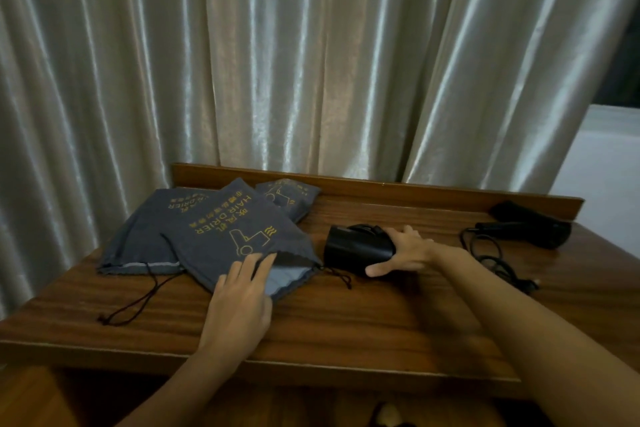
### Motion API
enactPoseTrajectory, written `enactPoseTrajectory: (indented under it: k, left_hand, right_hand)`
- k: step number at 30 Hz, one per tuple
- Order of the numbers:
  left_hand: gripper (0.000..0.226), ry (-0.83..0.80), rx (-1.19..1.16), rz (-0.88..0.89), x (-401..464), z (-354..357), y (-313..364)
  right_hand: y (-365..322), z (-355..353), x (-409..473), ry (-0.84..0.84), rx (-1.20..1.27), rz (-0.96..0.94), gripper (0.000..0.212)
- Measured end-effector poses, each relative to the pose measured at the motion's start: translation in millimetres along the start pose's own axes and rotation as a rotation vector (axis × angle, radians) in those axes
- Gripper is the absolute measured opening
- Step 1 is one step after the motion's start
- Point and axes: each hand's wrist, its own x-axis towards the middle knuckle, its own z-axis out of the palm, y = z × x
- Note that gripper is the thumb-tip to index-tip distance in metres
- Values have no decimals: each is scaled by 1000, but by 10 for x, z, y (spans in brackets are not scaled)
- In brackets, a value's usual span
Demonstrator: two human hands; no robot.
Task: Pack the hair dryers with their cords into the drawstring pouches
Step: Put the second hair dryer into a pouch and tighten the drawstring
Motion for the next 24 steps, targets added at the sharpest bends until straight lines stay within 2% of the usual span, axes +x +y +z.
enactPoseTrajectory:
  k: [3, 10, 14, 17, 21, 24]
  left_hand:
    - [61, -13, -7, -9, 2, -11, 12]
    - [73, -69, 44, -3, 142, -73, 37]
    - [77, -69, 49, -11, 350, -157, 84]
    - [81, -100, 21, -3, 526, -240, 107]
    - [91, -197, -69, 42, 648, -353, 35]
    - [98, -333, -133, 121, 657, -446, -109]
  right_hand:
    - [42, 47, -22, 63, 40, -50, 123]
    - [224, 457, -311, 290, 236, -42, 124]
    - [209, 536, -581, 335, 380, -106, 119]
    - [58, 494, -788, 280, 477, -227, 114]
    - [-313, 411, -909, 124, 447, -392, 91]
    - [-543, 391, -834, 36, 477, -438, 100]
